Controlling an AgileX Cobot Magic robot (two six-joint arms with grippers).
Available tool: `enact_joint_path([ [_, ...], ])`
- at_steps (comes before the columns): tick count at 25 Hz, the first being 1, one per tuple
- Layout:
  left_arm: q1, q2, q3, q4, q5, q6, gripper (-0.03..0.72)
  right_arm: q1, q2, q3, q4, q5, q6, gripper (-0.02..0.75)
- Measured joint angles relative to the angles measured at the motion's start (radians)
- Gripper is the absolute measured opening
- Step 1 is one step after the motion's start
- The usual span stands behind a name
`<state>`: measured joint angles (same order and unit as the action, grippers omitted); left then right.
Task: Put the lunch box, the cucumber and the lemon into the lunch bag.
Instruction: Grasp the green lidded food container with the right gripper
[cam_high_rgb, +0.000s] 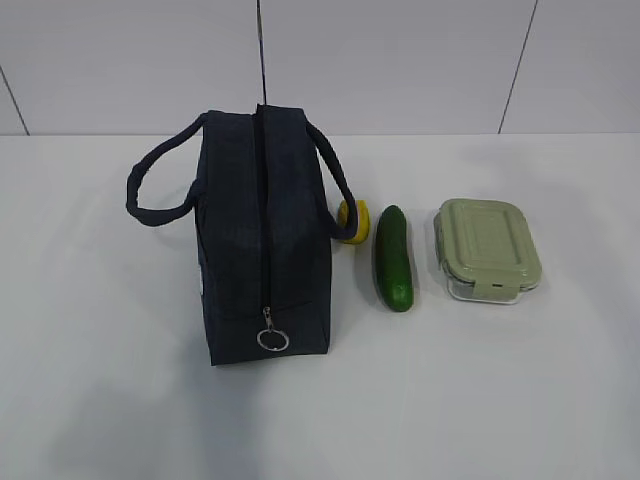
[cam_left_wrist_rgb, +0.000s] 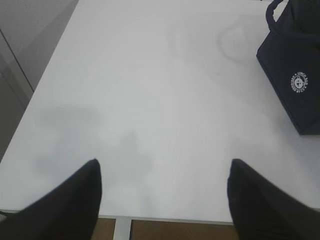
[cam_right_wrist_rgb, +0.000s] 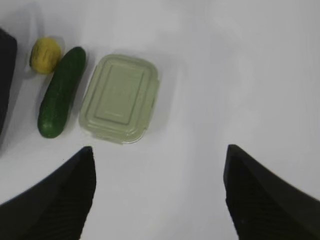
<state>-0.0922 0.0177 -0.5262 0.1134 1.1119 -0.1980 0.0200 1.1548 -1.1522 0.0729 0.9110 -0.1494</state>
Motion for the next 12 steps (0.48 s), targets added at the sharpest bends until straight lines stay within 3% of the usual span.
enact_joint_path([
  [8, 0.0, 0.046, 0.0, 0.0, -0.002, 0.0, 0.578, -0.021, 0.125, -0.002, 0.252, 0.025, -0.161, 0.591],
  [12, 0.0, 0.046, 0.0, 0.0, -0.002, 0.0, 0.58, -0.147, 0.174, -0.002, 0.503, 0.065, -0.306, 0.591],
])
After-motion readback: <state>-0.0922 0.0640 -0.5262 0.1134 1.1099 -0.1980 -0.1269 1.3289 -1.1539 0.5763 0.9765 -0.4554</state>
